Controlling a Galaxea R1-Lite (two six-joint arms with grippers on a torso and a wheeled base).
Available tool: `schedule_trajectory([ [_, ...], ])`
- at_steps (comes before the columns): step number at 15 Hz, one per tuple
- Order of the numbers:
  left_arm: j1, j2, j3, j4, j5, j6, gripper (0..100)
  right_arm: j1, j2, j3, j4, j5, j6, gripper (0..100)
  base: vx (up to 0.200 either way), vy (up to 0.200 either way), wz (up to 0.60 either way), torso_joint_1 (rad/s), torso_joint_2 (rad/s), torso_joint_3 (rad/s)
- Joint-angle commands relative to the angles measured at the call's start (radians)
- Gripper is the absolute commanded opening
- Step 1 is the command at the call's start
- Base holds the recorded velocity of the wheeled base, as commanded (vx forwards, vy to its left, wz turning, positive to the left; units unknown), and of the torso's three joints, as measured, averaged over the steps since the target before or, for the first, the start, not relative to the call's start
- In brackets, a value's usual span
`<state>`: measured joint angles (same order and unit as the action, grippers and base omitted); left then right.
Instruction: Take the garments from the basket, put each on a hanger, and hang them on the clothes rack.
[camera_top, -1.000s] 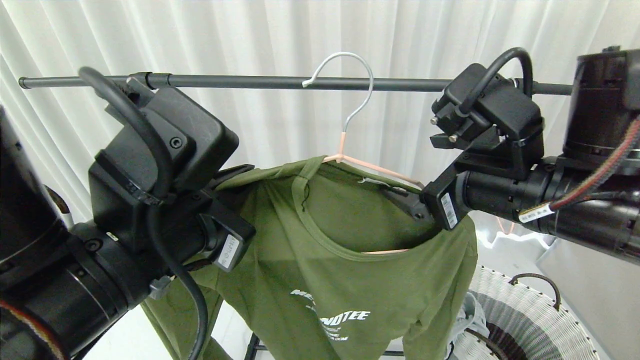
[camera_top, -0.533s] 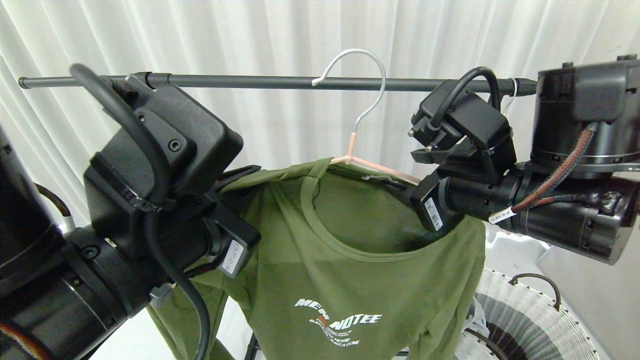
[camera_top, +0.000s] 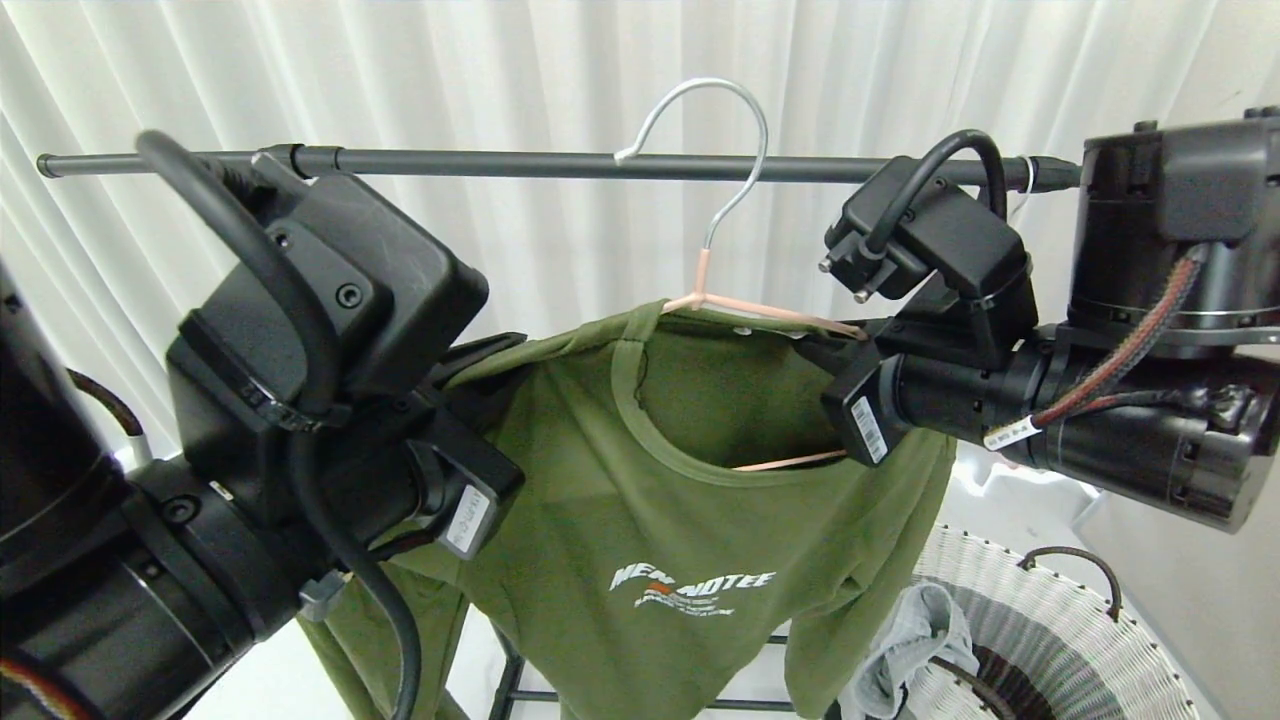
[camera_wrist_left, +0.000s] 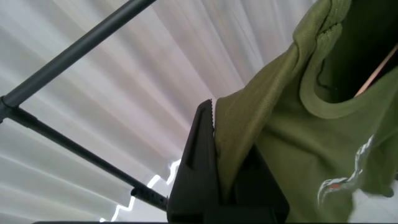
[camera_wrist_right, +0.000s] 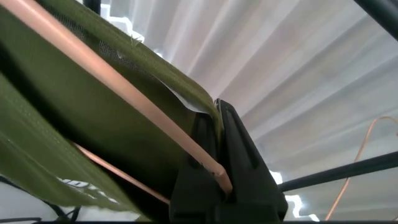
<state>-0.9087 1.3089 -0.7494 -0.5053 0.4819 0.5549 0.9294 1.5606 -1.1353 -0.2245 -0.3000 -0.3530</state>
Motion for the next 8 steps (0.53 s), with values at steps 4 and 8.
schedule_trajectory([
  [4,0.004,-0.005,0.005,0.001,0.003,0.0,100,0.0,-0.045,0.009,0.001,-0.021,-0.001,0,0.0,0.0,0.0,0.0,0.0,0.0],
  [8,0.033,-0.053,0.042,0.001,0.003,-0.006,100,0.0,-0.085,0.017,0.001,-0.071,-0.001,0,0.0,0.0,0.0,0.0,0.0,0.0],
])
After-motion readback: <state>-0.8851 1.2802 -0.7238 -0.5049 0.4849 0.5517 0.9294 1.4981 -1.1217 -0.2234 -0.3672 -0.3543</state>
